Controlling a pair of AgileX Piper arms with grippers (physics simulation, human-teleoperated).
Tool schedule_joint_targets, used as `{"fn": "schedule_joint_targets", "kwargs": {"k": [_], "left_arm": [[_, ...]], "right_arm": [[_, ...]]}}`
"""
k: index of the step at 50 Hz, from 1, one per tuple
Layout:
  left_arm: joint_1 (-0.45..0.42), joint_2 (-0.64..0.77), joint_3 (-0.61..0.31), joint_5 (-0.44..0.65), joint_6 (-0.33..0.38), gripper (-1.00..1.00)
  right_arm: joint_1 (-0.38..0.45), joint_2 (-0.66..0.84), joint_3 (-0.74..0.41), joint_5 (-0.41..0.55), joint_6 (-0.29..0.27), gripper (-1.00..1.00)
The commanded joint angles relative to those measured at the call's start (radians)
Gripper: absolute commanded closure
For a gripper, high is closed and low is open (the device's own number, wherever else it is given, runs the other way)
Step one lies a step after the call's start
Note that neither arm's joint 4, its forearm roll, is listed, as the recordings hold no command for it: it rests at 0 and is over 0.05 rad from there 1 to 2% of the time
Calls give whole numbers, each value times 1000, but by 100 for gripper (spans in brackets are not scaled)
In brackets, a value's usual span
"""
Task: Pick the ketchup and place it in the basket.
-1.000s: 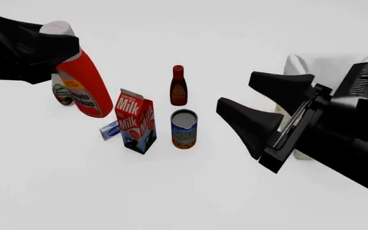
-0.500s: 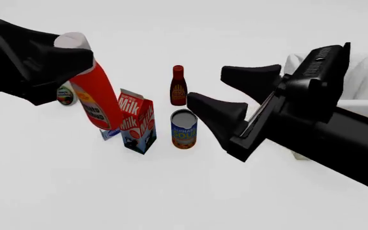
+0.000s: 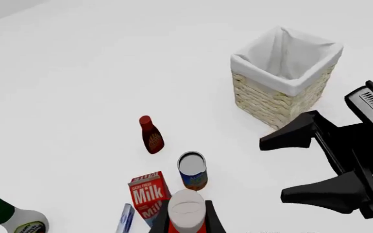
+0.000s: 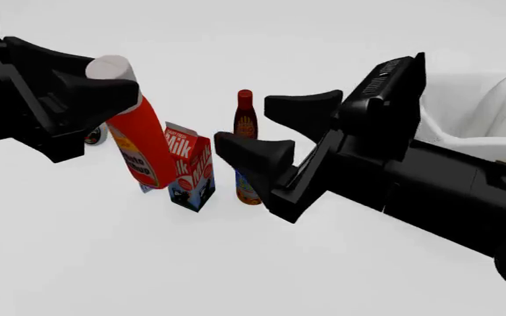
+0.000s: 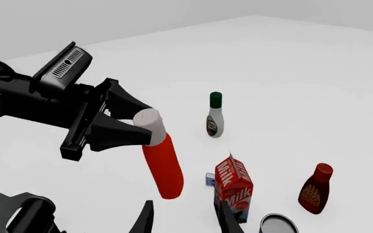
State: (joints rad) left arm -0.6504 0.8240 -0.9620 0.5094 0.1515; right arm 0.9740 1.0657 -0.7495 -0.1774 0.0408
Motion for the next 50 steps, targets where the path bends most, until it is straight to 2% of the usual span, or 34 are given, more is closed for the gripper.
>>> {"fn": "schedule_joint_targets", "kwargs": {"k": [1,50], "left_arm": [[-18,-1,7,-9,14,100],[-118,-23,9,22,0,100]], "right_arm": [[29,55,-36,8,-12,-100],[85,220,-144,65,-11,-100]]}}
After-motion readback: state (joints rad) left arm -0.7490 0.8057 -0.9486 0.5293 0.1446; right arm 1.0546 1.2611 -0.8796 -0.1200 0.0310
